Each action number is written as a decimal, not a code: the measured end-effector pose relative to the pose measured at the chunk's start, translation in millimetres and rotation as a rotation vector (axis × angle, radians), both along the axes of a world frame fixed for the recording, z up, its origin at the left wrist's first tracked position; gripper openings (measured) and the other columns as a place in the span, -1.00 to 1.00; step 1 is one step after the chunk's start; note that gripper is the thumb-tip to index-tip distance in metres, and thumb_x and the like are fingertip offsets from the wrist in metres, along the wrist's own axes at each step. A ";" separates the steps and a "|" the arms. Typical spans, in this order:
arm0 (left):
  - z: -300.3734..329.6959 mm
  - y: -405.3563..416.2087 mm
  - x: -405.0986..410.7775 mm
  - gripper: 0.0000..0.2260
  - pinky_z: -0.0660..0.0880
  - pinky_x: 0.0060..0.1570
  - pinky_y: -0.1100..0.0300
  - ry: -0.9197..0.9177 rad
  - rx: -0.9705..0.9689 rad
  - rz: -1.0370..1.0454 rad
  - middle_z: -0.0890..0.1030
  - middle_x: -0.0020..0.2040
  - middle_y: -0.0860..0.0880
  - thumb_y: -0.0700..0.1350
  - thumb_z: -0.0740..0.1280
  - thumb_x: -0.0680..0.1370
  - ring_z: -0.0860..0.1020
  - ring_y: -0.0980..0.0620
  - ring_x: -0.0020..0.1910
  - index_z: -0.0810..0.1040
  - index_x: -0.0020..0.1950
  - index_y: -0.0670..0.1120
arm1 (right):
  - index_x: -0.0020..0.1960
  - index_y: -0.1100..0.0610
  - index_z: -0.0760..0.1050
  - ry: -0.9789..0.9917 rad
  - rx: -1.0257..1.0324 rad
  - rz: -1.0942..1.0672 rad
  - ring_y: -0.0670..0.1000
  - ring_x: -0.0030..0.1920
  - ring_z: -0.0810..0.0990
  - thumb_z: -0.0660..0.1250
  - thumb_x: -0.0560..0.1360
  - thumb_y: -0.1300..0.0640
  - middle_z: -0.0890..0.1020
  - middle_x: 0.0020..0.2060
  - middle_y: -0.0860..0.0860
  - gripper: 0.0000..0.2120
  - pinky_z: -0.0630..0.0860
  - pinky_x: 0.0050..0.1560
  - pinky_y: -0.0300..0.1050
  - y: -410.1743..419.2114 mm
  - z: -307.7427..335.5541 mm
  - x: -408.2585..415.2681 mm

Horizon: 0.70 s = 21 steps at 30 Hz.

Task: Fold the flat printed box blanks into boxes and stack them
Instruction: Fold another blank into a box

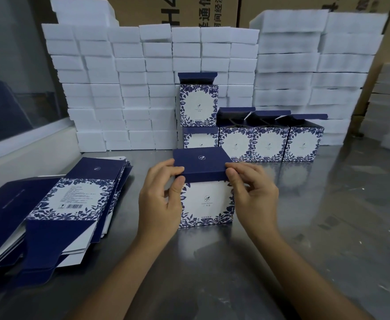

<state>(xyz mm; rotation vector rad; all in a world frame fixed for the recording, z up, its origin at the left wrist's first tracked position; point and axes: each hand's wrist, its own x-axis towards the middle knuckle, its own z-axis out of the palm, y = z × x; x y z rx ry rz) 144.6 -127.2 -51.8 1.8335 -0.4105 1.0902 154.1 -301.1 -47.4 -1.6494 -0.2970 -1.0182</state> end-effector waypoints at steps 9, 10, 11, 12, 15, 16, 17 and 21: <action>-7.3 -5.8 -2.3 -0.73 0.51 -0.10 0.29 0.010 0.010 0.034 0.60 0.04 -0.05 -0.31 0.28 0.60 0.52 0.22 -0.04 0.58 0.26 -0.10 | 0.37 0.10 0.54 0.066 -0.220 -0.215 0.07 0.07 0.64 0.37 0.60 0.11 0.61 0.24 0.07 -0.65 0.60 0.05 0.07 13.6 -11.4 -5.8; -7.2 -7.7 -2.5 -0.73 0.49 -0.13 0.30 0.003 0.013 0.026 0.59 0.03 -0.04 -0.30 0.27 0.61 0.52 0.24 -0.05 0.58 0.27 -0.08 | 0.47 0.06 0.43 0.125 -0.261 -0.203 0.05 0.18 0.57 0.39 0.58 -0.01 0.52 0.33 0.07 -0.51 0.57 0.10 0.02 17.8 -14.8 -5.8; -7.2 -9.3 -2.5 -0.72 0.49 -0.12 0.31 0.004 0.010 0.008 0.58 0.03 -0.02 -0.27 0.25 0.62 0.51 0.26 -0.04 0.56 0.29 -0.05 | 0.54 -0.01 0.29 0.192 -0.302 -0.171 0.01 0.28 0.47 0.40 0.52 -0.16 0.42 0.41 0.05 -0.34 0.50 0.15 -0.04 22.2 -18.0 -6.4; -7.5 -11.0 -2.3 -0.71 0.49 -0.09 0.31 0.016 0.002 -0.019 0.57 0.05 0.00 -0.23 0.23 0.62 0.52 0.26 -0.02 0.54 0.30 -0.01 | 0.58 -0.09 0.14 0.252 -0.332 -0.137 -0.01 0.37 0.37 0.40 0.44 -0.31 0.30 0.46 0.04 -0.16 0.45 0.18 -0.06 26.8 -20.5 -7.1; -10.9 -15.1 -1.6 -0.64 0.46 0.03 0.29 0.080 -0.024 -0.124 0.54 0.09 0.09 -0.20 0.17 0.60 0.53 0.21 0.03 0.48 0.34 0.10 | 0.56 -0.25 -0.16 0.335 -0.326 -0.147 0.11 0.45 0.25 0.29 0.24 -0.55 0.13 0.50 0.07 0.06 0.40 0.31 0.06 35.3 -25.4 -6.4; -12.2 -16.5 -1.2 -0.63 0.46 0.07 0.28 0.093 -0.025 -0.153 0.53 0.09 0.13 -0.20 0.18 0.60 0.53 0.20 0.05 0.47 0.35 0.14 | 0.54 -0.26 -0.20 0.357 -0.308 -0.169 0.16 0.46 0.24 0.27 0.22 -0.57 0.11 0.52 0.09 0.08 0.41 0.32 0.13 36.1 -25.1 -5.3; -13.7 -18.1 -1.0 -0.60 0.46 0.10 0.28 0.101 -0.021 -0.182 0.53 0.10 0.17 -0.19 0.19 0.60 0.54 0.19 0.08 0.45 0.36 0.18 | 0.54 -0.27 -0.22 0.377 -0.293 -0.188 0.19 0.46 0.24 0.27 0.20 -0.57 0.09 0.53 0.10 0.10 0.42 0.31 0.18 35.9 -24.5 -4.0; -22.5 -25.5 1.2 -0.54 0.50 0.15 0.27 0.164 0.101 -0.298 0.48 0.29 0.25 -0.07 0.23 0.61 0.53 0.16 0.23 0.30 0.44 0.33 | 0.55 -0.24 -0.18 0.409 -0.242 -0.229 0.22 0.43 0.24 0.40 0.20 -0.37 0.09 0.50 0.08 0.11 0.45 0.23 0.30 22.5 -20.6 1.7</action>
